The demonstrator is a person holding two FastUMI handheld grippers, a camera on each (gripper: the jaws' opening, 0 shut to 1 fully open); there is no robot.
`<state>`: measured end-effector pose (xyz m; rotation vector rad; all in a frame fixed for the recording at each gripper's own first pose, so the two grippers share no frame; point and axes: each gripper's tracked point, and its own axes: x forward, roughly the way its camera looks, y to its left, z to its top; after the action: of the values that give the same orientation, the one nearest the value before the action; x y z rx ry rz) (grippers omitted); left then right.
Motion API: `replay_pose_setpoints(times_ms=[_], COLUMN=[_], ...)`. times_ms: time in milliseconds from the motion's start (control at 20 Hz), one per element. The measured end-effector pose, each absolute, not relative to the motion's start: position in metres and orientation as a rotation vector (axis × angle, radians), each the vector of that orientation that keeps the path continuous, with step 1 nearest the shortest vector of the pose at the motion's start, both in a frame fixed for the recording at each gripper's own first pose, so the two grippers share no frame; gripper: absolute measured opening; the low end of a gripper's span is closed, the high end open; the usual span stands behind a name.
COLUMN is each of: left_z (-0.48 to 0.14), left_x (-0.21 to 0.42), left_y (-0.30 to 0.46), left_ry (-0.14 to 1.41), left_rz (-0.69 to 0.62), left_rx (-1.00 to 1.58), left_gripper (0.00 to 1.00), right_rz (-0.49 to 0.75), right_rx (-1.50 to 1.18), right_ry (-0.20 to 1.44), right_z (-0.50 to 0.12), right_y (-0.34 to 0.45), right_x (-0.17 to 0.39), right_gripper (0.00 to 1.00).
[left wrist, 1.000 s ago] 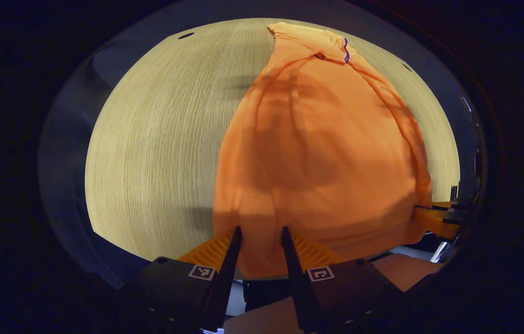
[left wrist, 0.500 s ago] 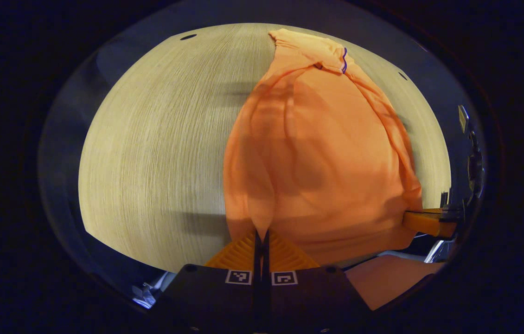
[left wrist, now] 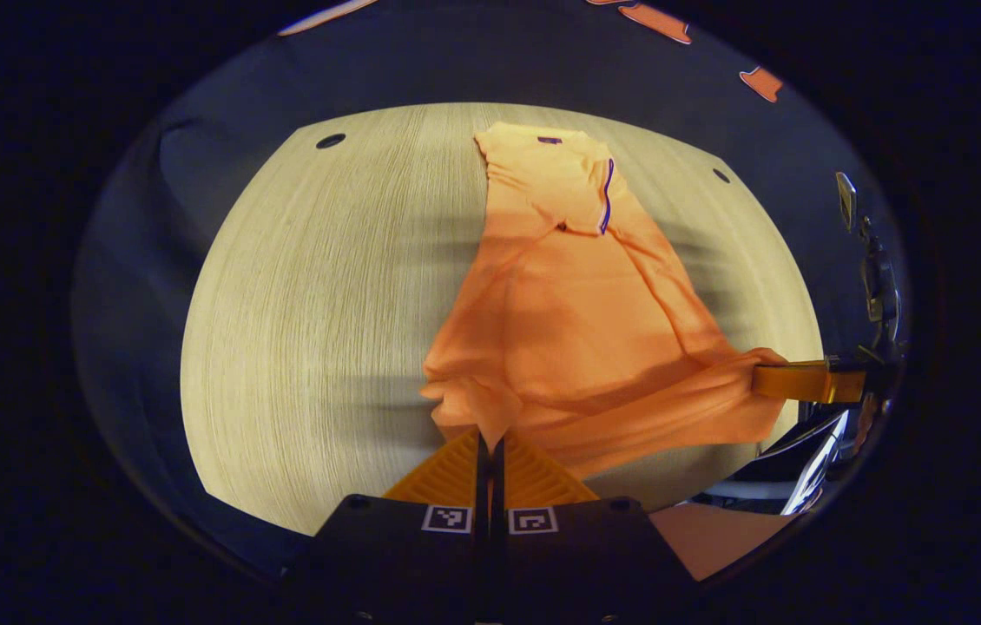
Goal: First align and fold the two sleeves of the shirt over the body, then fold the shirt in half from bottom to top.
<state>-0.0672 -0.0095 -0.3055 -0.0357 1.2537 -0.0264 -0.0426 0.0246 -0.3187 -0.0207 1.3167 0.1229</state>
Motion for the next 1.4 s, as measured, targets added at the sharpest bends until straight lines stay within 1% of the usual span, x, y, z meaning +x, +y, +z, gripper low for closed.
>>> replay_pose_setpoints(times_ms=[350,650,800,1000,1200,1400], left_z=[-0.276,-0.258,-0.255,-0.254,-0.250,-0.262], left_x=[0.008,0.078,0.108,0.155,0.209,0.251], left_y=[-0.010,-0.013,-0.012,-0.008,-0.004,-0.001], left_ry=[1.141,1.044,1.023,1.001,0.951,0.933], left_rz=[-0.036,-0.030,-0.024,-0.024,-0.025,-0.023], left_rx=[-0.045,-0.068,-0.093,-0.116,-0.083,-0.070], left_gripper=[0.01,0.01,0.01,0.01,0.01,0.01], right_rz=[0.147,0.159,0.160,0.132,0.115,0.093], right_rx=[0.021,-0.026,-0.045,-0.022,-0.011,-0.006], right_ry=[1.187,1.082,1.037,0.994,0.969,0.958], right_z=[-0.280,-0.252,-0.242,-0.236,-0.238,-0.246], right_y=[0.035,0.041,0.044,0.042,0.043,0.042], right_x=[0.034,0.101,0.137,0.184,0.227,0.264], right_gripper=[0.00,0.00,0.00,0.00,0.00,0.00])
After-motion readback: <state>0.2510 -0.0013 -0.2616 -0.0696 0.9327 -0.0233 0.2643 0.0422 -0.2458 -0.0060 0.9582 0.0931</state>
